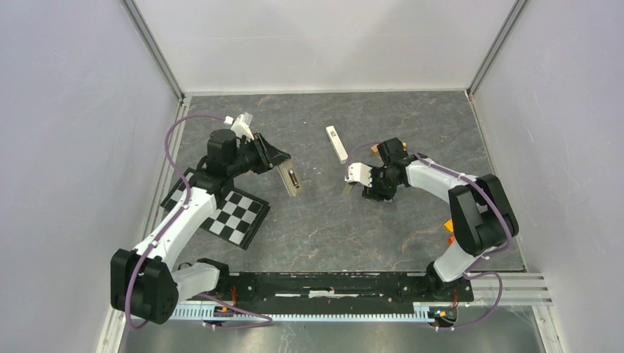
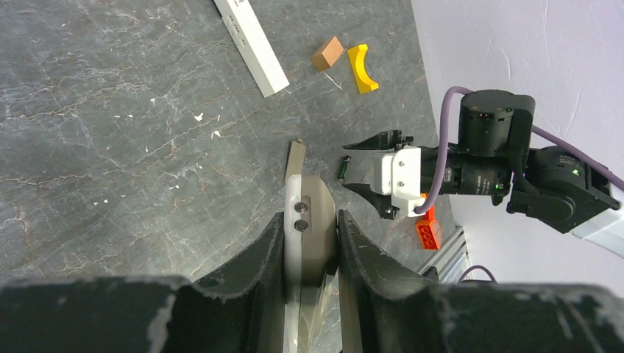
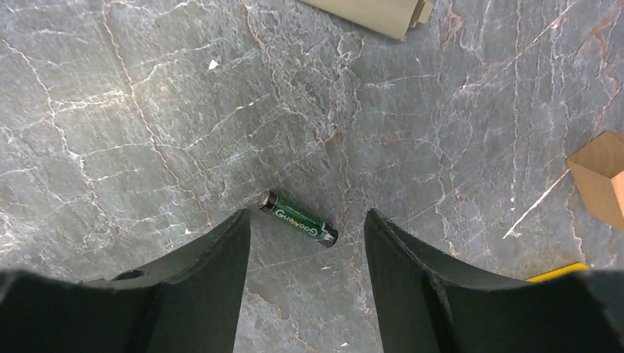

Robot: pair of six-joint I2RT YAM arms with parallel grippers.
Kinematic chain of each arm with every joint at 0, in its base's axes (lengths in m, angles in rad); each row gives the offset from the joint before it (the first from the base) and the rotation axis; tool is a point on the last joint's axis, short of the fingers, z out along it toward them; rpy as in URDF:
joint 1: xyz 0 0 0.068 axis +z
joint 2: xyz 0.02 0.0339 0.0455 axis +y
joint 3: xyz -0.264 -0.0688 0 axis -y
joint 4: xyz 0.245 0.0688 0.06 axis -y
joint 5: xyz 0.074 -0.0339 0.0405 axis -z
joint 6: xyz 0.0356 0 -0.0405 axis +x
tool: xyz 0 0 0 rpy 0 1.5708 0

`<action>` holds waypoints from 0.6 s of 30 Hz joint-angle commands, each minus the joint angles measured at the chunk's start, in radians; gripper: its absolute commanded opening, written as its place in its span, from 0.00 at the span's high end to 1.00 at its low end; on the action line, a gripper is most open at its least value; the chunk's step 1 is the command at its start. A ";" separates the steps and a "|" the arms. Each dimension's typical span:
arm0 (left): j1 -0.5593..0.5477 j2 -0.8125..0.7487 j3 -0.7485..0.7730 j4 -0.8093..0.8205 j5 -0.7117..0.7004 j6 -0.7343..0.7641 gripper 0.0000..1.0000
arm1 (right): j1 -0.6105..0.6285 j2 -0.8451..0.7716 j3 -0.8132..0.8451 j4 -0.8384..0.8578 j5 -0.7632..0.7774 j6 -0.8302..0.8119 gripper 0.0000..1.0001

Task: Load the batteries into the remote control
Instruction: Pick up the battery from the center of the board.

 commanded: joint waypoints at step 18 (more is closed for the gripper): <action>0.003 -0.050 0.035 0.025 -0.073 0.057 0.98 | -0.043 0.034 -0.002 0.057 -0.046 0.072 0.54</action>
